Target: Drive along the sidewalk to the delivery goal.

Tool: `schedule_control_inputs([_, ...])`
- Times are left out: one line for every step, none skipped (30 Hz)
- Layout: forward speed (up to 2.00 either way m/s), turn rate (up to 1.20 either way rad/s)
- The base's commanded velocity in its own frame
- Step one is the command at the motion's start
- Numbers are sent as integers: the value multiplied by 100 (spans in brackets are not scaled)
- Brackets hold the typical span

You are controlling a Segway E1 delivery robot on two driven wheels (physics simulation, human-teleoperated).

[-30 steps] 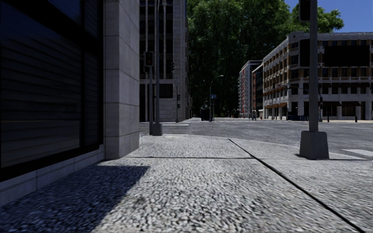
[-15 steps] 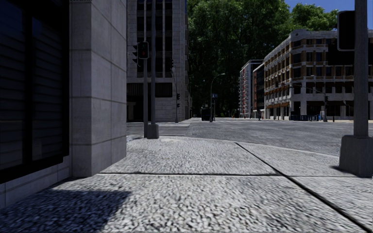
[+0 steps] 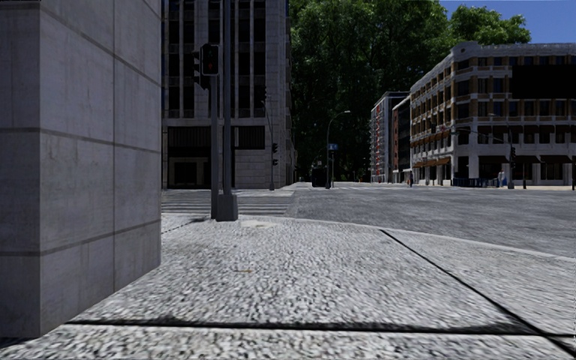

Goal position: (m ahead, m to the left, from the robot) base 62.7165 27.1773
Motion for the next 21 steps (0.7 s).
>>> schedule_control_inputs([200, 0])
schedule_control_inputs([200, 0])
schedule_control_inputs([200, 0])
schedule_control_inputs([200, 0])
schedule_control_inputs([200, 0])
schedule_control_inputs([200, 0])
schedule_control_inputs([200, 0])
schedule_control_inputs([200, 0])
schedule_control_inputs([200, 0])
schedule_control_inputs([200, 0])
schedule_control_inputs([200, 0])
schedule_control_inputs([200, 0])
schedule_control_inputs([200, 0])
schedule_control_inputs([200, 0])
schedule_control_inputs([200, 0])
schedule_control_inputs([200, 0])
schedule_control_inputs([198, 0])
schedule_control_inputs([195, 0])
schedule_control_inputs([190, 0])
schedule_control_inputs([187, 0])
schedule_control_inputs([187, 0])
